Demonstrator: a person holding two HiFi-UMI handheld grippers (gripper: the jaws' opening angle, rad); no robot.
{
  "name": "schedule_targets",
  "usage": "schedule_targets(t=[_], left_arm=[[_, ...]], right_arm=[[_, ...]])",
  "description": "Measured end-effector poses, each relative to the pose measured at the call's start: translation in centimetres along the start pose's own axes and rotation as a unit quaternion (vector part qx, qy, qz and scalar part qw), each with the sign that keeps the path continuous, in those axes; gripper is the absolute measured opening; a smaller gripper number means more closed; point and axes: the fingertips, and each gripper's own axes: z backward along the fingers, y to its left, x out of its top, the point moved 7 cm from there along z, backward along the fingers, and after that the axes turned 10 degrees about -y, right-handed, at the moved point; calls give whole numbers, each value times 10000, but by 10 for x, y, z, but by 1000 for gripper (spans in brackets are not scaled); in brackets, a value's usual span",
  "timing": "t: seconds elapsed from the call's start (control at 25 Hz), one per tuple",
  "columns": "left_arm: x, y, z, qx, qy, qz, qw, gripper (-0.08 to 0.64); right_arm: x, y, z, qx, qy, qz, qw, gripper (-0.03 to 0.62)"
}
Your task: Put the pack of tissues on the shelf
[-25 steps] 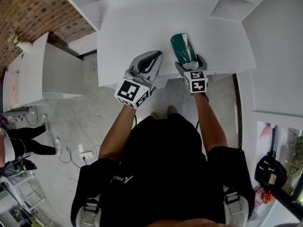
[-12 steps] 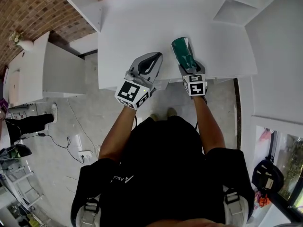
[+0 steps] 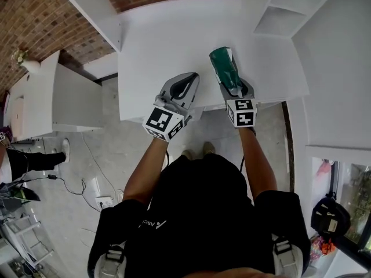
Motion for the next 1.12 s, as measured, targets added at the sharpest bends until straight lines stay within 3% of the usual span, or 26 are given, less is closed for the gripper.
schedule_targets(t=[0.32,0.72,1.12], left_arm=[[24,-9,-20,-181,-240,33,9995,2],[89,-8,-42,-414,-707,86,9966,2],[125,-2,-46,-782,-962,168,9921,2]], right_arm=[[98,-18,33,212,-258,-116,9994,268],[241,-21,64,608,-893,-155,9940,269],[367,-32,60,461,-1189,130,9918,269]])
